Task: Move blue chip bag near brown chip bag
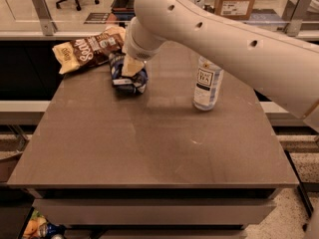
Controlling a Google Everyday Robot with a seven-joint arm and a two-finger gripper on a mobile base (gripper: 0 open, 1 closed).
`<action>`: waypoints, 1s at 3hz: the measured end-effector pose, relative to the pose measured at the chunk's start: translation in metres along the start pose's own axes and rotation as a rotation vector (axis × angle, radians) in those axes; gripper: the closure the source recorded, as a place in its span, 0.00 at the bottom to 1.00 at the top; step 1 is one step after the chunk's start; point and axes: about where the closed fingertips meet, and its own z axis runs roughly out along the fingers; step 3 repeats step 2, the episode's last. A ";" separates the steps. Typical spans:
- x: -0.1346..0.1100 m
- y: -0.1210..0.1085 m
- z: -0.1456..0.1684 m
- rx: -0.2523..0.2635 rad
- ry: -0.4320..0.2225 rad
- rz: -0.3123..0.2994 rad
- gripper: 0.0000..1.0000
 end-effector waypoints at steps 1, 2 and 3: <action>-0.001 0.001 0.001 -0.002 0.000 -0.001 0.00; -0.001 0.001 0.001 -0.002 0.000 -0.001 0.00; -0.001 0.001 0.001 -0.002 0.000 -0.001 0.00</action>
Offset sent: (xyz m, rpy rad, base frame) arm -0.0003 0.0008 -0.0009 -0.0009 0.0012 0.0015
